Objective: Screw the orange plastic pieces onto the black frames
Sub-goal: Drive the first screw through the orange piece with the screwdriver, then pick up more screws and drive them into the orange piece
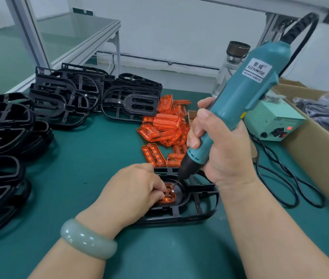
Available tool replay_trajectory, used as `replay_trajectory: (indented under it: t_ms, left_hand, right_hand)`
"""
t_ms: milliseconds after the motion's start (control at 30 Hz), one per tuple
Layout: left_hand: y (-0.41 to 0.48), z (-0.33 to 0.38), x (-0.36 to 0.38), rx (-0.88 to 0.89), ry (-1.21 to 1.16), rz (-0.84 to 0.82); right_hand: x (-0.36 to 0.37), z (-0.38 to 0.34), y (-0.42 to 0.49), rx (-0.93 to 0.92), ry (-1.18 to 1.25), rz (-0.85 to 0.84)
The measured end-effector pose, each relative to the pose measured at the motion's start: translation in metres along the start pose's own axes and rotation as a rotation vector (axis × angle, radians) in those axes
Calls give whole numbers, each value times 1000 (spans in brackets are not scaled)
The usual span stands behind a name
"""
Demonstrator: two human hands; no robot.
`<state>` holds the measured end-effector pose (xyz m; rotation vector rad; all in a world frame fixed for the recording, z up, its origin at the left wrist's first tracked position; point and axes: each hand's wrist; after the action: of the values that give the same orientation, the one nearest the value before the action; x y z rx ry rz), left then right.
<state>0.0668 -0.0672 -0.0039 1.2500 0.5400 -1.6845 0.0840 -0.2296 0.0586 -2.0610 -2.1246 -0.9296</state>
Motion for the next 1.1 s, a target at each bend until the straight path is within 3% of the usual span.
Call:
replay_trajectory:
  t_ms: [500, 833, 933, 1100]
  left_hand:
    - [-1, -5, 0, 25, -37, -37]
    - [6, 9, -21, -39, -2, 22]
    - [32, 21, -27, -24, -92, 85]
    - [103, 44, -15, 81, -31, 100]
  right_hand:
    - [-43, 9, -8, 68, 505, 451]
    - [-60, 19, -16, 75, 616, 482]
    - [-63, 19, -16, 81, 650, 490]
    - [-65, 19, -15, 115, 686, 496]
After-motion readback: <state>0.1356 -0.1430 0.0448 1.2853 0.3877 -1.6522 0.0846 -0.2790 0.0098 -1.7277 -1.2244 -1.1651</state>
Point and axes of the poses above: each hand's wrist, its own y-axis towards the middle knuckle, its own x-axis out of the palm, z = x × y, and after that the axes turned 6 degrees about y, right-handed
